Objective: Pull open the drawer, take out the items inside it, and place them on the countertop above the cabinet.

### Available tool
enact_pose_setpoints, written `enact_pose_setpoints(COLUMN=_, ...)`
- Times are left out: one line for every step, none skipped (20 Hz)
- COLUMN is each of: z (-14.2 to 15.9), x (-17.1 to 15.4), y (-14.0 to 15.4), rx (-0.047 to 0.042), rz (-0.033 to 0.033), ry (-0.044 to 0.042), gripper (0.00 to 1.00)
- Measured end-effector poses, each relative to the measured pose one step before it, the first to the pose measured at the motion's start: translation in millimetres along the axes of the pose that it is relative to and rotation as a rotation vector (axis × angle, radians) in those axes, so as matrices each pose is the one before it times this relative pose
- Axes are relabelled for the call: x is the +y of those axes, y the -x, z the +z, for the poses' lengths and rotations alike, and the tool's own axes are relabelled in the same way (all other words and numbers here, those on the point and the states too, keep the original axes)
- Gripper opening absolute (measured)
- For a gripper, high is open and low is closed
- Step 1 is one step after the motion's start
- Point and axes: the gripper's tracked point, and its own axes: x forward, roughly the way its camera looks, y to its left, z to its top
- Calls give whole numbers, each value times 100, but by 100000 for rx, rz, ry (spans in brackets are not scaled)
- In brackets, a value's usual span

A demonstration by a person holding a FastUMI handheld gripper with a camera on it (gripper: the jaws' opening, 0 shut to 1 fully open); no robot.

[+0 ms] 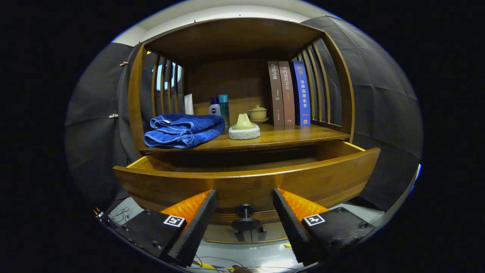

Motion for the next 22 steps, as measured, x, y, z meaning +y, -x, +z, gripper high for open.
enact_pose_setpoints(z=115, x=-6, y=-674, rx=-200, rz=54, ry=199, gripper=98)
enact_pose_setpoints(z=136, x=-6, y=-580, rx=-212, rz=16, ry=236, gripper=98)
enact_pose_setpoints(z=282, x=167, y=-377, rx=-30, rz=-30, ry=210, gripper=98)
enact_pose_setpoints(z=119, x=22, y=-591, rx=89, rz=-44, ry=71, gripper=98)
enact_pose_setpoints(z=171, x=19, y=-570, rx=84, rz=-105, ry=9, gripper=98)
enact_pose_setpoints(z=102, x=15, y=-543, rx=60, rz=-162, ry=157, gripper=98)
enact_pose_setpoints(z=96, x=-31, y=-537, rx=258, rz=-89, ry=1, gripper=98)
enact_pose_setpoints(z=152, x=13, y=-501, rx=56, rz=41, ry=-132, gripper=98)
enact_pose_setpoints(z=63, x=45, y=-511, rx=105, rz=64, ry=32, gripper=98)
enact_pose_setpoints(z=159, x=-23, y=-458, rx=-60, rz=47, ry=108, gripper=98)
enact_pose_setpoints(z=52, x=0, y=-400, rx=137, rz=-15, ry=184, gripper=97)
enact_pose_setpoints(z=37, x=-25, y=-763, rx=148, rz=-20, ry=176, gripper=98)
enact_pose_setpoints(z=102, x=35, y=-330, rx=126, rz=7, ry=111, gripper=98)
enact_pose_setpoints(z=60, x=-10, y=-329, rx=212, rz=-2, ry=221, gripper=98)
enact_pose_setpoints(z=38, x=5, y=-218, rx=-33, rz=-26, ry=323, gripper=98)
enact_pose_setpoints(z=34, x=22, y=-196, rx=83, rz=-49, ry=164, gripper=98)
enact_pose_setpoints(z=92, x=-36, y=-185, rx=-58, rz=-26, ry=33, gripper=98)
enact_pose_setpoints(z=31, x=38, y=-153, rx=51, rz=-78, ry=55, gripper=98)
enact_pose_setpoints(z=27, x=-44, y=-85, rx=-128, rz=-249, ry=260, gripper=98)
enact_pose_setpoints(z=-37, x=8, y=29, rx=-110, rz=-147, ry=350, gripper=98)
enact_pose_setpoints(z=110, x=35, y=65, rx=-201, rz=-33, ry=-228, gripper=99)
enact_pose_setpoints(z=-11, x=26, y=-62, rx=-107, rz=35, ry=-283, gripper=99)
